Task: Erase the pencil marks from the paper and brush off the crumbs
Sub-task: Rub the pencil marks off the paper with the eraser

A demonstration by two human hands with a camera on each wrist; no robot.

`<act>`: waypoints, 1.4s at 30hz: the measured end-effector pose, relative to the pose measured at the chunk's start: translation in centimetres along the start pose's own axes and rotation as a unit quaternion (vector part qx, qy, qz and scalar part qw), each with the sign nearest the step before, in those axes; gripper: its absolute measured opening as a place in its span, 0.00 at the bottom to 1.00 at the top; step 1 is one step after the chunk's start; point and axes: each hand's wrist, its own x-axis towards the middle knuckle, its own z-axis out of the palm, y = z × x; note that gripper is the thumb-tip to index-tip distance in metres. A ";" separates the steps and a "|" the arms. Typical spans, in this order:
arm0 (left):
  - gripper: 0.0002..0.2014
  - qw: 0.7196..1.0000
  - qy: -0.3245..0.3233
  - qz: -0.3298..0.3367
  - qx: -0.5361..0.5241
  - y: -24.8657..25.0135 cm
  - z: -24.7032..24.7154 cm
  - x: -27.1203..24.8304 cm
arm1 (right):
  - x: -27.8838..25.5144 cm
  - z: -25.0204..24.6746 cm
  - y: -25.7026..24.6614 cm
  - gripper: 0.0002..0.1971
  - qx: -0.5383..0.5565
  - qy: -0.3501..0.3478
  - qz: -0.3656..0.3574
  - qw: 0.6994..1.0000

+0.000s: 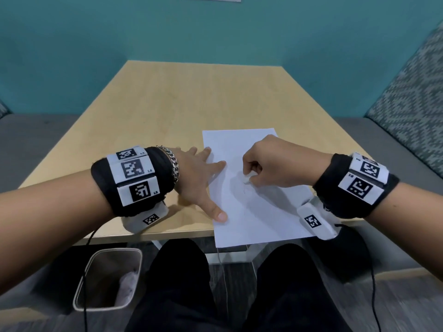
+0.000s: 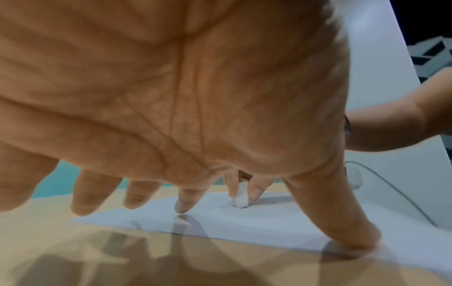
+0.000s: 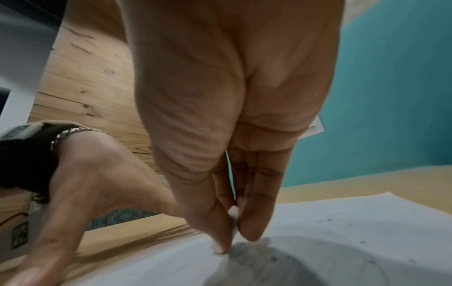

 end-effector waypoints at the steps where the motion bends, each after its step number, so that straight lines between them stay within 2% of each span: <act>1: 0.73 1.000 0.000 0.000 0.005 0.1 -0.1 0.1 | 0.0 0.0 0.0 0.09 -0.005 0.002 -0.002 1.000; 6: 0.75 1.000 -0.008 -0.003 0.001 -0.1 0.2 0.6 | -0.1 0.1 -1.4 0.09 0.019 0.004 -0.025 0.999; 10: 0.76 1.000 0.000 -0.001 -0.004 -0.3 0.5 0.8 | -0.4 0.9 -3.1 0.11 0.043 -0.023 -0.064 0.997; 15: 0.76 1.000 -0.001 -0.004 -0.002 -0.3 0.6 0.9 | 0.8 0.3 -2.0 0.10 0.001 0.010 -0.021 1.000; 20: 0.76 1.000 0.004 0.004 -0.018 -0.4 0.8 0.9 | -0.3 0.6 -3.7 0.10 0.021 -0.013 -0.092 0.995; 25: 0.77 1.000 0.003 0.000 -0.014 -0.4 0.7 1.0 | 0.9 0.2 -2.3 0.11 0.013 0.023 -0.038 0.999; 30: 0.75 1.000 0.007 0.006 -0.022 -0.4 0.7 0.9 | 0.2 0.5 -3.9 0.11 0.023 -0.017 -0.091 0.995; 35: 0.75 1.000 0.005 -0.001 -0.016 -0.3 0.7 0.8 | 1.4 0.2 -2.8 0.12 0.000 0.031 -0.048 0.998; 39: 0.73 1.000 0.009 0.004 -0.023 -0.3 0.7 0.8 | 0.5 0.6 -4.0 0.12 0.018 -0.017 -0.099 0.995; 42: 0.76 1.000 0.004 0.001 -0.018 -0.3 0.7 0.8 | 1.1 0.2 -3.0 0.13 0.001 0.009 -0.068 0.998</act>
